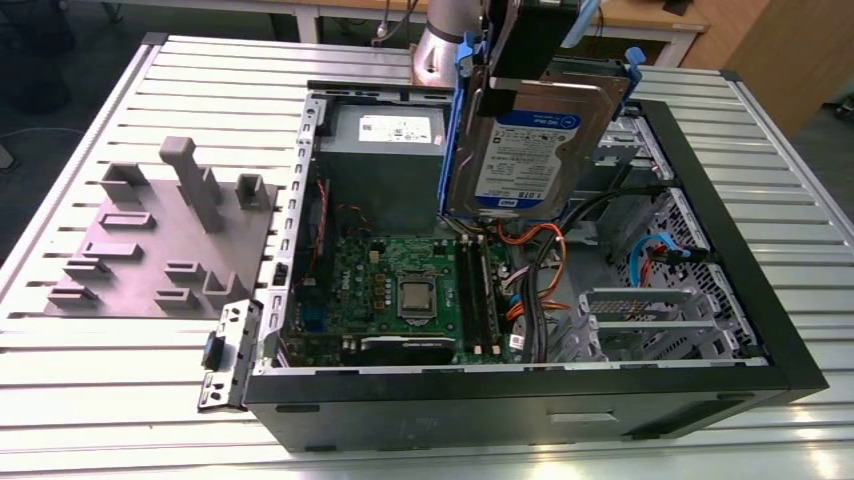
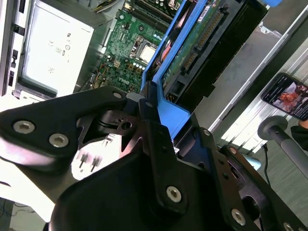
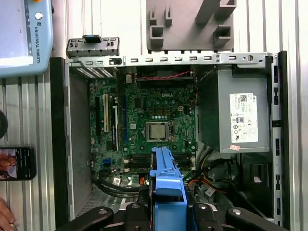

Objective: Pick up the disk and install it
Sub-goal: 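Insert the disk into the insertion slot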

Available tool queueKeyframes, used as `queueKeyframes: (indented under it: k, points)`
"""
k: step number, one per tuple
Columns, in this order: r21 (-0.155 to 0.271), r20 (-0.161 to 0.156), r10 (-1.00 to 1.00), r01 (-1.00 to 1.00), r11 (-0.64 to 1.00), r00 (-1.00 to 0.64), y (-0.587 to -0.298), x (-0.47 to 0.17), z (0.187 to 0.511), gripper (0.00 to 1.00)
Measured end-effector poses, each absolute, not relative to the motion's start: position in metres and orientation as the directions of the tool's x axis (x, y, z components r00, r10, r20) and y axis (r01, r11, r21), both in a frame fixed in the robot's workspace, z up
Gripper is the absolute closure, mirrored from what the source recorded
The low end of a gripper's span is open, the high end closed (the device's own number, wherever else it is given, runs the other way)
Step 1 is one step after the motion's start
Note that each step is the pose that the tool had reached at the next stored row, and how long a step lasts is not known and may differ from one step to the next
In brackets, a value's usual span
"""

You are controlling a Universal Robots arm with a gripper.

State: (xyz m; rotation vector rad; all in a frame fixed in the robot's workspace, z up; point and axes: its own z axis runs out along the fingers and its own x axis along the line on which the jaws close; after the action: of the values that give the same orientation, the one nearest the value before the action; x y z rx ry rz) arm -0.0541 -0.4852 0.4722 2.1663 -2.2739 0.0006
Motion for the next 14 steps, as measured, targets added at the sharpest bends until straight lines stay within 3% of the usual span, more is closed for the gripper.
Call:
queueKeyframes:
  k: [14]
  points:
    - [0.0, 0.001, -0.999, -0.999, 0.049, -0.049, -0.4899, -0.0542, 0.4721, 0.64]
